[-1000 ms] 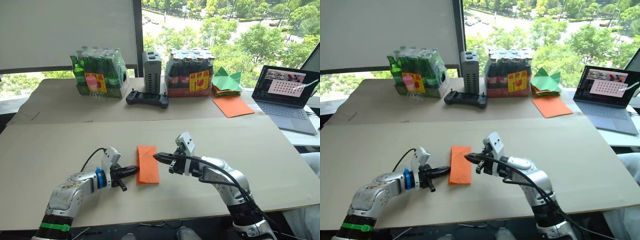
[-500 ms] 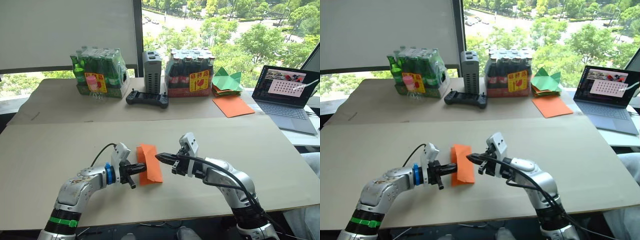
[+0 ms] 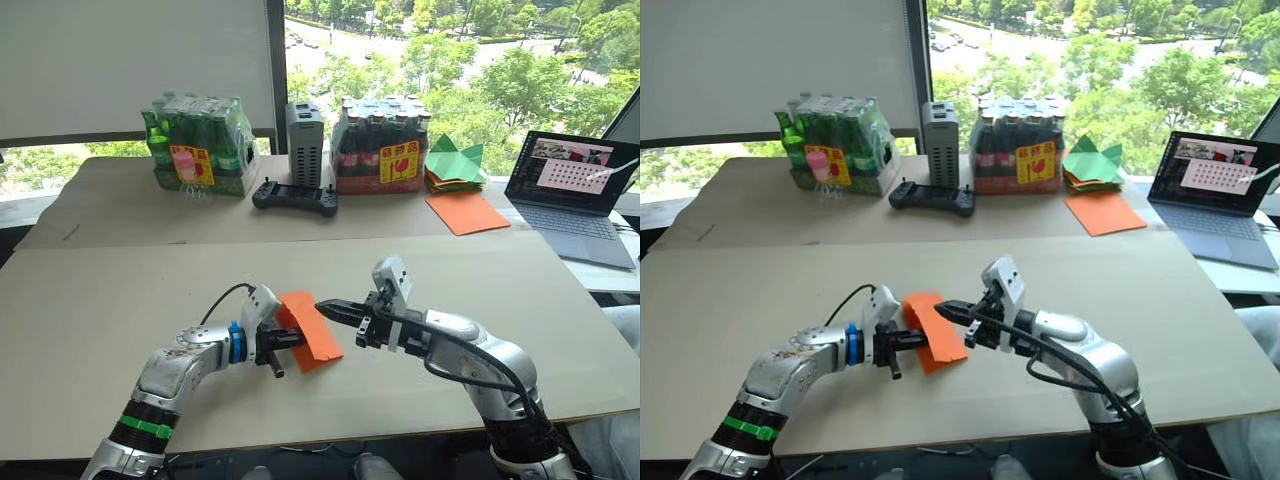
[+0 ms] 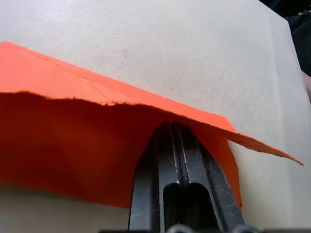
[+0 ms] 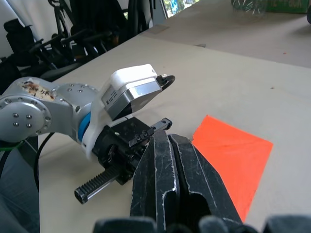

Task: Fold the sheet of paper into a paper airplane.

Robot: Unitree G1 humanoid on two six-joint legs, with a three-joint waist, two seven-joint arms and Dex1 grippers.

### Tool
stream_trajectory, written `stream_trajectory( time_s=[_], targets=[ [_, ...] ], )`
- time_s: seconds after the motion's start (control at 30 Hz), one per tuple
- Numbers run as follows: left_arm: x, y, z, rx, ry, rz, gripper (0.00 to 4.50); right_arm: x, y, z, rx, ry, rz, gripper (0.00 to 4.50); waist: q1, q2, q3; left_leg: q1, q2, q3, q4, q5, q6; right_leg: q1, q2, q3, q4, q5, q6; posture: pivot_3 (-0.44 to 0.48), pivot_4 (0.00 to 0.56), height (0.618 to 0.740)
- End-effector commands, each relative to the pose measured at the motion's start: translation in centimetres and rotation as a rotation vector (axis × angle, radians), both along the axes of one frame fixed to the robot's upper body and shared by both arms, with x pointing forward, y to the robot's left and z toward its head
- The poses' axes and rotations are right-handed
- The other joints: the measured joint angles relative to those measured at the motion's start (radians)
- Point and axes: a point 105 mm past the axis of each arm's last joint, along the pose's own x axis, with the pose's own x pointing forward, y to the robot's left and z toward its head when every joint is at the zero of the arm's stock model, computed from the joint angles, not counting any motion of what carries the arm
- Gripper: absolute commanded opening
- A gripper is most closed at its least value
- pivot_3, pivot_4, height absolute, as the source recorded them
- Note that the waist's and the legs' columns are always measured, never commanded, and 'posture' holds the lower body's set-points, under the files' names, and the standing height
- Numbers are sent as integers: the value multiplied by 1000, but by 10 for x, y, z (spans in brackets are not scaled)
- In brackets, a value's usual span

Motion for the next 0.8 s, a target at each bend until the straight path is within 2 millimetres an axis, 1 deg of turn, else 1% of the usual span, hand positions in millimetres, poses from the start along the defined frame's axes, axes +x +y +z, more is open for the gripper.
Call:
stream_trajectory(
  time_s=[0.03, 0.13, 0.23, 0.4, 0.47, 0.63, 0.8],
  targets=[
    [2, 5, 1, 16, -26, -5, 37, -15, 1, -3, -42, -27, 51, 0, 1, 0, 0, 0, 0, 0, 0, 0, 0, 0, 0, 0, 0, 0, 0, 0, 150, 740],
    [3, 8, -4, 30, -22, -3, 37, -20, -3, -13, -81, -14, 61, 0, 0, 0, 0, 0, 0, 0, 0, 0, 0, 0, 0, 0, 0, 0, 0, 0, 150, 740],
    [2, 8, -7, 34, -17, -3, 37, -30, -4, -27, -141, 9, 101, 0, 0, 0, 0, 1, 0, 0, 0, 0, 0, 0, 0, 0, 0, -1, 2, 0, 150, 740],
    [2, 7, -7, 32, -16, -3, 37, -39, -3, -38, -184, 31, 154, 0, 1, 0, 0, 1, 0, 0, 0, 0, 0, 1, 0, 0, 0, -1, 2, 0, 150, 740],
    [2, 7, -7, 31, -13, -6, 37, -41, -3, -45, -210, 41, 168, 0, 1, 0, 0, 1, 0, 0, 0, 0, 0, 1, 0, 0, 0, -2, 3, 0, 150, 740],
    [2, 8, -5, 31, -14, -8, 37, -28, -6, -62, -253, 35, 102, 0, 1, 0, 0, 1, 0, 0, 0, 0, 0, 1, 0, 0, 0, -2, 4, 0, 150, 740],
    [2, 10, -4, 34, -13, -3, 37, -21, -6, -70, -256, 30, 71, 0, 1, 0, 0, 1, 0, 0, 0, 0, 0, 1, 0, 0, 0, -2, 3, 0, 150, 740]
  ],
)
